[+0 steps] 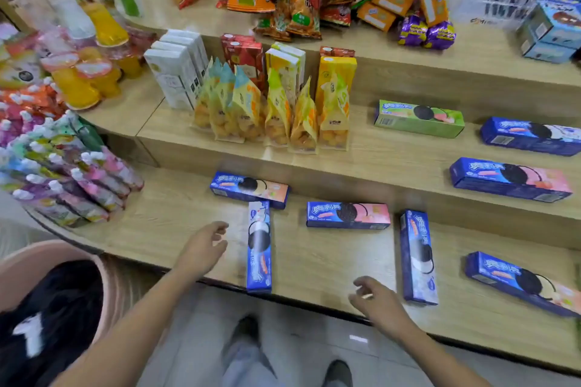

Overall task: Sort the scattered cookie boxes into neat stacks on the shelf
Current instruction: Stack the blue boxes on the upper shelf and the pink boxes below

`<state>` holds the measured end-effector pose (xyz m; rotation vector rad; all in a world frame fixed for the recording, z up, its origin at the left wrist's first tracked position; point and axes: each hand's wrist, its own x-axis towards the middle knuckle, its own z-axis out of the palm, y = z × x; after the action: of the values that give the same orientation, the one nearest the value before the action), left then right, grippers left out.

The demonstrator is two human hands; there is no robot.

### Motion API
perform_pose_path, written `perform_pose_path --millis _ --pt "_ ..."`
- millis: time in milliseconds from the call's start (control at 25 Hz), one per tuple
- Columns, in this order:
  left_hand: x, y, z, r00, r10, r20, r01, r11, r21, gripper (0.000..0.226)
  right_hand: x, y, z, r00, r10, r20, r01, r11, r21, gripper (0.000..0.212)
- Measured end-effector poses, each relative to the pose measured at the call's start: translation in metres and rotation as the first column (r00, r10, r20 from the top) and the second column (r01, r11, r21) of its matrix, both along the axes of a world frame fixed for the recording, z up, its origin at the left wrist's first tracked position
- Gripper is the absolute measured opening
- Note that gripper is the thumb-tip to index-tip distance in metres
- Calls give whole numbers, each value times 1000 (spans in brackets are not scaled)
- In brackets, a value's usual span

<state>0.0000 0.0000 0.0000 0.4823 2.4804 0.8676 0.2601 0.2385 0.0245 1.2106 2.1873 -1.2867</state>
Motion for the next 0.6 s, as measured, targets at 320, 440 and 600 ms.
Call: perform_pose_path --millis 320,440,600 --pt "-147 46 -26 723 -639 -261 517 752 -410 59 -183 -120 -37 990 -138 23 133 979 153 68" --pt "-162 59 -48 608 -749 -263 600 650 -467 62 -214 -144 -55 983 -126 130 79 946 315 79" --pt "-162 61 -72 559 -783 -274 624 614 -483 67 -209 -151 -77 971 -120 205 22 904 427 79"
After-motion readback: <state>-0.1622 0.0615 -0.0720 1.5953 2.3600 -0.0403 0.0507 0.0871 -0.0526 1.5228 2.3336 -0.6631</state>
